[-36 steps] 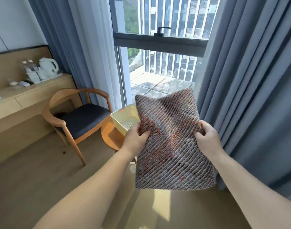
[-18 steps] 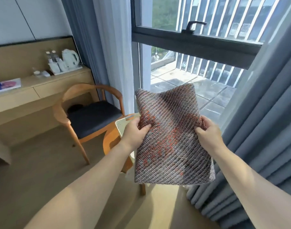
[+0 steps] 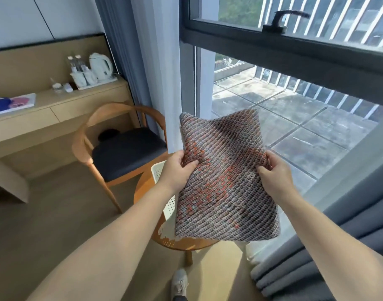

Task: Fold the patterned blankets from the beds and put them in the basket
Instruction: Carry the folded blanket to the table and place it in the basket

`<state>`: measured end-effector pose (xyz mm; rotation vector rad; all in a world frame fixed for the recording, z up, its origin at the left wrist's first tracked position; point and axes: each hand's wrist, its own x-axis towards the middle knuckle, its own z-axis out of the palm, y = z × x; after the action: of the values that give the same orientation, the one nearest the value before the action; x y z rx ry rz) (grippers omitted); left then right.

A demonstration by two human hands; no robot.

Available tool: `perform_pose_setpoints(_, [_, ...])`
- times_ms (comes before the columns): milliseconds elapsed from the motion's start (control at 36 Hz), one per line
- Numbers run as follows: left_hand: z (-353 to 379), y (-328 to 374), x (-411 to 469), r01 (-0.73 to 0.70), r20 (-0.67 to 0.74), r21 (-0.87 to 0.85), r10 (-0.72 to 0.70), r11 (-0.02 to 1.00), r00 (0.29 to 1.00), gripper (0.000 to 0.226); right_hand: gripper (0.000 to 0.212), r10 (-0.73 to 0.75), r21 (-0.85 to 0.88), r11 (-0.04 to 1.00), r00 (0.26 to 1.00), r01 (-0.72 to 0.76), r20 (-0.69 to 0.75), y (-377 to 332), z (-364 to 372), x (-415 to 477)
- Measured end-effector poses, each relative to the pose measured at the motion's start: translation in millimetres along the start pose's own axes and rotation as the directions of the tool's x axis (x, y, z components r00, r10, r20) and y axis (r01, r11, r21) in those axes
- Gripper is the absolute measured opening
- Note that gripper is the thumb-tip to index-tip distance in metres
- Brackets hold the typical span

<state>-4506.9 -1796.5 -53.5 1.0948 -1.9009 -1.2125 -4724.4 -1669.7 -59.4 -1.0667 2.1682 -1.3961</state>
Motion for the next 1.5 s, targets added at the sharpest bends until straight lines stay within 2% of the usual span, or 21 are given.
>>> perform_pose_setpoints(194, [3.9,-25.0,74.7,0.016,0.035,-0.002,-0.016,1.000,0.999,0.015,0.042,0.040,-0.014,0.999,0.999,-0.040,-0.002,7.7,32.3,67.2])
perform_pose_setpoints(333, [1.1,-46.6,139.2,0.073,0.052,0.006,-0.073,0.997,0.996,0.024,0.044,0.083,0.002,0.997,0.996,-0.083,0.015,6.8,62.7,120.4])
perform_pose_setpoints(528, [-0.4,-100.9,172.6,0.231,0.049,-0.048,-0.229,0.972,0.972,0.021,0.040,0.126,-0.112,0.987,0.990,-0.117,0.071,17.1,113.9,157.8])
perform_pose_setpoints(694, [8.3,-175.5,152.5,0.527,0.012,-0.017,-0.527,0.850,0.850,0.035,0.046,0.226,-0.193,0.963,0.952,-0.186,0.207,61.4,174.9,149.6])
perform_pose_setpoints(778, [16.5,-206.2,138.8,0.625,-0.008,-0.015,-0.625,0.781,0.781,0.029,0.045,0.274,-0.266,0.942,0.927,-0.205,0.257,88.6,203.0,142.4])
perform_pose_setpoints(917, [26.7,-243.9,126.1,0.712,-0.055,0.030,-0.710,0.701,0.702,0.017,0.044,0.376,-0.244,0.921,0.857,-0.304,0.351,117.6,239.4,133.6])
perform_pose_setpoints(1056, [31.3,-258.5,122.9,0.716,-0.153,0.066,-0.702,0.695,0.696,0.008,0.048,0.363,-0.315,0.916,0.844,-0.247,0.394,134.7,266.3,140.9])
perform_pose_setpoints(1139, [31.2,-264.4,121.8,0.700,-0.179,0.074,-0.681,0.711,0.710,0.010,0.051,0.334,-0.353,0.916,0.845,-0.188,0.417,142.0,278.2,144.6])
perform_pose_setpoints(1194, [32.3,-268.4,122.3,0.702,-0.166,0.104,-0.684,0.704,0.711,0.022,0.053,0.347,-0.442,0.885,0.842,-0.148,0.413,146.7,284.6,146.0])
perform_pose_setpoints(1250, [34.0,-271.7,122.5,0.711,-0.144,0.136,-0.696,0.690,0.703,0.043,0.056,0.369,-0.559,0.826,0.819,-0.072,0.440,148.8,290.8,146.3])
perform_pose_setpoints(1306, [35.8,-273.6,121.8,0.689,-0.148,0.176,-0.673,0.703,0.725,0.064,0.066,0.363,-0.629,0.777,0.793,0.032,0.489,148.9,297.1,145.2])
perform_pose_setpoints(1361, [39.4,-276.9,122.3,0.601,-0.154,0.301,-0.585,0.740,0.797,0.078,0.079,0.308,-0.650,0.739,0.769,0.177,0.560,148.4,305.1,144.0])
perform_pose_setpoints(1417, [47.1,-282.6,126.7,0.433,-0.071,0.487,-0.459,0.759,0.885,0.077,0.082,0.232,-0.647,0.685,0.742,0.334,0.629,148.8,315.9,145.5])
perform_pose_setpoints(1444, [52.5,-286.9,129.8,0.356,-0.013,0.563,-0.422,0.746,0.906,0.073,0.080,0.188,-0.635,0.655,0.726,0.409,0.661,151.7,322.6,147.5])
perform_pose_setpoints(1500, [63.5,-298.0,135.3,0.257,0.076,0.693,-0.423,0.673,0.903,0.063,0.070,0.137,-0.613,0.599,0.688,0.516,0.713,160.8,338.1,152.2])
